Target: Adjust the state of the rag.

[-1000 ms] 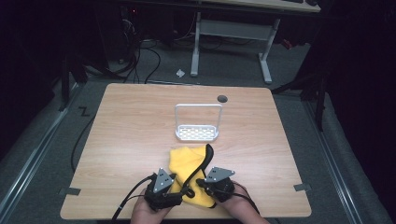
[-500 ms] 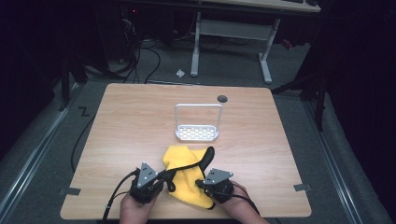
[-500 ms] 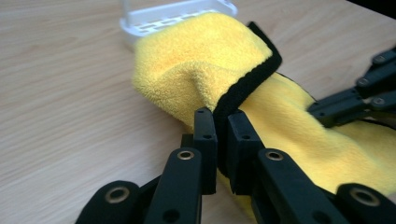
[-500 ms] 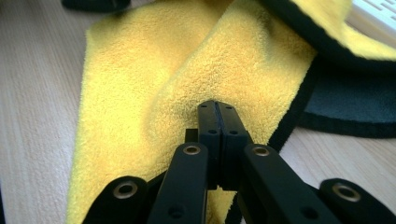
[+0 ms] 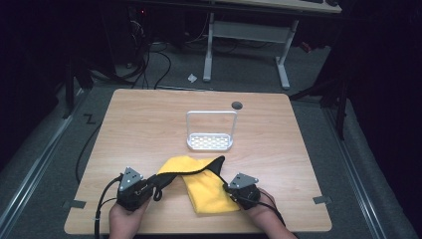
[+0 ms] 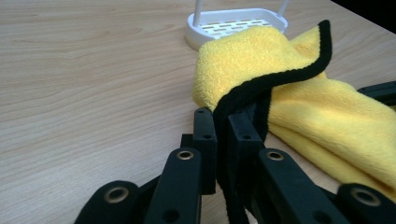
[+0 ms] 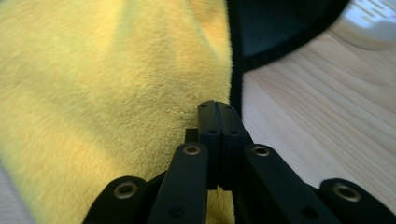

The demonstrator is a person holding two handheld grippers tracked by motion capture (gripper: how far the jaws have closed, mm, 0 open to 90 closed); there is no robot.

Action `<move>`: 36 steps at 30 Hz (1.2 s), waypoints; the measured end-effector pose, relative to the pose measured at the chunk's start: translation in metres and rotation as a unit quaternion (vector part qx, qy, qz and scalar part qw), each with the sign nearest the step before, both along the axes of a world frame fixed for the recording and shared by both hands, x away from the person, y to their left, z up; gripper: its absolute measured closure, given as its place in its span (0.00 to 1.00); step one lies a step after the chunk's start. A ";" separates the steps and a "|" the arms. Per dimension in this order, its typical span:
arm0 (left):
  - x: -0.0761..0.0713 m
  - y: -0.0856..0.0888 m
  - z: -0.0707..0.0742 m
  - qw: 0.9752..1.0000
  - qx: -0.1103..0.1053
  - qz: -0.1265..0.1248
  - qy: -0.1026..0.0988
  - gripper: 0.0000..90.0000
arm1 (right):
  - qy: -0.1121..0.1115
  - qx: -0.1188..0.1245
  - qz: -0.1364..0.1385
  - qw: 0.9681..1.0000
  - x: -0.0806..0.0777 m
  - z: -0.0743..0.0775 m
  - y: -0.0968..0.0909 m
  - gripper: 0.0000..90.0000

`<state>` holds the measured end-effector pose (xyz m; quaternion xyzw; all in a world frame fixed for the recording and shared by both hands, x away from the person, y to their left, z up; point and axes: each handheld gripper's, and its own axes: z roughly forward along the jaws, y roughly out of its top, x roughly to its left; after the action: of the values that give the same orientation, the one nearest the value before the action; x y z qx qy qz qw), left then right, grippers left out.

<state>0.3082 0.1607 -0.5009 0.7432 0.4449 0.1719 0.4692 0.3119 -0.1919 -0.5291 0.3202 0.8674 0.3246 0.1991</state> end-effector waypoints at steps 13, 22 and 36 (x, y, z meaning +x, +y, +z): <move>0.002 -0.006 -0.006 1.000 0.002 -0.022 0.017 0.92 | 0.013 0.067 0.071 0.995 -0.030 0.018 0.029 1.00; 0.006 0.010 -0.007 1.000 -0.017 -0.007 0.025 0.92 | 0.019 0.018 0.035 0.999 -0.014 0.002 0.014 1.00; 0.021 0.018 -0.027 0.997 0.010 0.013 0.074 0.89 | 0.003 0.071 -0.141 0.988 0.021 0.011 -0.080 0.94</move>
<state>0.3291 0.1785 -0.5280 0.7528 0.4861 0.1274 0.4251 0.3327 -0.2722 -0.5179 0.4533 0.7893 0.3529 0.2169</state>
